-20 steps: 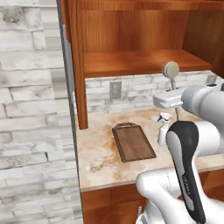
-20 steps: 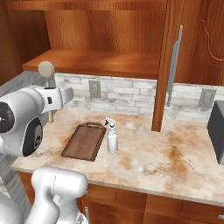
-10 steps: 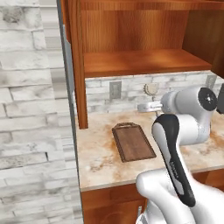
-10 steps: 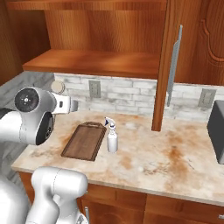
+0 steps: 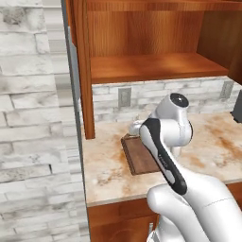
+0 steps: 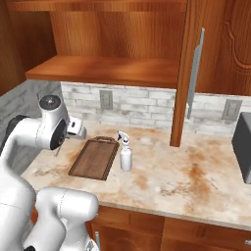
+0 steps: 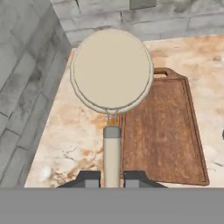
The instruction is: Grab the spray bottle from the cabinet, then place it next to the cutting board for sanitizing. Then grab the dish brush from the countertop next to the sink and place it next to the cutting board.
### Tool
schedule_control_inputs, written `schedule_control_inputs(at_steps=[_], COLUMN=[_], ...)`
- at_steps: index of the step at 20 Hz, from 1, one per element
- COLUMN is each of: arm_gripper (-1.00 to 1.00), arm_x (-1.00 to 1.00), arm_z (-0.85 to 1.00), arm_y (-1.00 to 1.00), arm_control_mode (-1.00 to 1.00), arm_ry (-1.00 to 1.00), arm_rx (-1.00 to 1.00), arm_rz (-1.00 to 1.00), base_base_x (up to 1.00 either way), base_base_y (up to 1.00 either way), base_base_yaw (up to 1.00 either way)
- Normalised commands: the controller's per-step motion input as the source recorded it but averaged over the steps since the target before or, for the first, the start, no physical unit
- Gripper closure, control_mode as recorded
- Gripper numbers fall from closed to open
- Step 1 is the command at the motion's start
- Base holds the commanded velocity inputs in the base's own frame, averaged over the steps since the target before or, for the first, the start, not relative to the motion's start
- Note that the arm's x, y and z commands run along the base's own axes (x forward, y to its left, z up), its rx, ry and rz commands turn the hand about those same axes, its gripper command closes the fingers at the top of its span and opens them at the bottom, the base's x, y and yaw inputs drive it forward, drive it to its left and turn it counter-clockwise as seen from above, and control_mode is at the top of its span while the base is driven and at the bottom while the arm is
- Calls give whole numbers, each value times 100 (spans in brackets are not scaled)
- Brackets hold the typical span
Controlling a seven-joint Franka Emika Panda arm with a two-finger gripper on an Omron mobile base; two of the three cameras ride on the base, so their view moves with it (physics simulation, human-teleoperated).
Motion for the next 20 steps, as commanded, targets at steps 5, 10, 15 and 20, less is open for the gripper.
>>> schedule_control_inputs(at_steps=[5,10,15,20], arm_gripper=[100,100,100,100], arm_x=[23,2,10,23], arm_z=[-83,-65,-50,-14], arm_y=[35,21,14,22], arm_control_mode=[-100,-100,-100,-100], arm_ry=[7,0,0,9], arm_rx=[0,6,4,-2], arm_rz=[-1,0,-1,-2], base_base_x=[0,0,0,0], base_base_y=[0,0,0,0], base_base_yaw=[0,0,0,0])
